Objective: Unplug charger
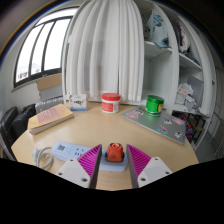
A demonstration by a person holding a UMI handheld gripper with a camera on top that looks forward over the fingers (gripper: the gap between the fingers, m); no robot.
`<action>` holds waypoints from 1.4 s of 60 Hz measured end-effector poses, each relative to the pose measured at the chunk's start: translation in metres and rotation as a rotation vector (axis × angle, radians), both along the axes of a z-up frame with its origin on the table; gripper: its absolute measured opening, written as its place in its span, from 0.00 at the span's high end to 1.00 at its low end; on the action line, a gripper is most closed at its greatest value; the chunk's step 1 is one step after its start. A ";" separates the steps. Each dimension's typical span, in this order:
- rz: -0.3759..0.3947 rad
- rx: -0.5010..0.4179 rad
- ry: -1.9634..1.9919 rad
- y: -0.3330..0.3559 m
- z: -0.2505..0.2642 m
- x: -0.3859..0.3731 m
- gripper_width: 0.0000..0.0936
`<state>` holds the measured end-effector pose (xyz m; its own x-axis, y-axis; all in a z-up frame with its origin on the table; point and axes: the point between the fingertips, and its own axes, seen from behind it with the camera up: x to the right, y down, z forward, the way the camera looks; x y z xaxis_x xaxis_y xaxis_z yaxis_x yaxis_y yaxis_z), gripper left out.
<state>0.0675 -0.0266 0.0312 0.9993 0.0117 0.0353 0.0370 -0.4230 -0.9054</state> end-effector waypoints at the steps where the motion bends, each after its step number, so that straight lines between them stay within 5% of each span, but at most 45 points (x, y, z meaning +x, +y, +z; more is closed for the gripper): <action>1: 0.011 -0.002 0.000 0.001 -0.002 -0.003 0.61; 9: 0.002 0.017 0.010 0.006 -0.001 0.001 0.80; 21: 0.011 -0.006 0.039 0.006 -0.001 0.000 0.85; 26: 0.021 0.189 0.056 0.002 0.085 0.001 0.85; 30: 0.001 0.219 0.026 0.000 0.114 0.010 0.85; 43: -0.013 0.149 0.051 -0.010 0.082 0.038 0.85; 60: -0.091 -0.076 0.041 -0.028 -0.014 0.088 0.83; 75: -0.113 -0.149 0.008 -0.023 -0.033 0.104 0.66; 78: -0.101 -0.153 0.016 -0.024 -0.033 0.102 0.49; 82: -0.090 -0.144 0.025 -0.025 -0.029 0.101 0.08; 84: -0.084 -0.132 0.026 -0.026 -0.026 0.101 0.13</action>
<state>0.1689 -0.0523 0.0054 0.9975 -0.0694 0.0133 -0.0262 -0.5389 -0.8420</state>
